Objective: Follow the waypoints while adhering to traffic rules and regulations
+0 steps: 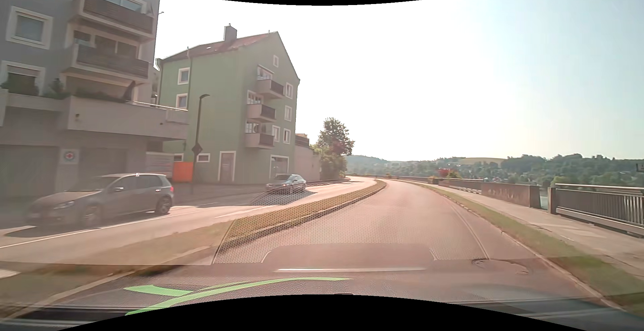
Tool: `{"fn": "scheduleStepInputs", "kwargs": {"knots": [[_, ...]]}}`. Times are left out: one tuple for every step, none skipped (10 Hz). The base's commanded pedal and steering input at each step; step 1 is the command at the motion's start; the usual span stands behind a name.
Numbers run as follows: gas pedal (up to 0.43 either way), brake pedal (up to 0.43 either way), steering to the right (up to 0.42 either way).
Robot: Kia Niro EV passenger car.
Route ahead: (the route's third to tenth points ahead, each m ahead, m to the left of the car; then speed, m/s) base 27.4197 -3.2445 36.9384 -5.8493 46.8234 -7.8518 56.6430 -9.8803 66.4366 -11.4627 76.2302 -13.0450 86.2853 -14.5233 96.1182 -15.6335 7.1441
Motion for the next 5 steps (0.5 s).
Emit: {"fn": "scheduleStepInputs", "kwargs": {"knots": [[0.0,0.0,0.235],[0.118,0.0,0.225],[0.24,0.0,0.214],[0.248,0.0,0.205],[0.268,0.0,0.191]]}}
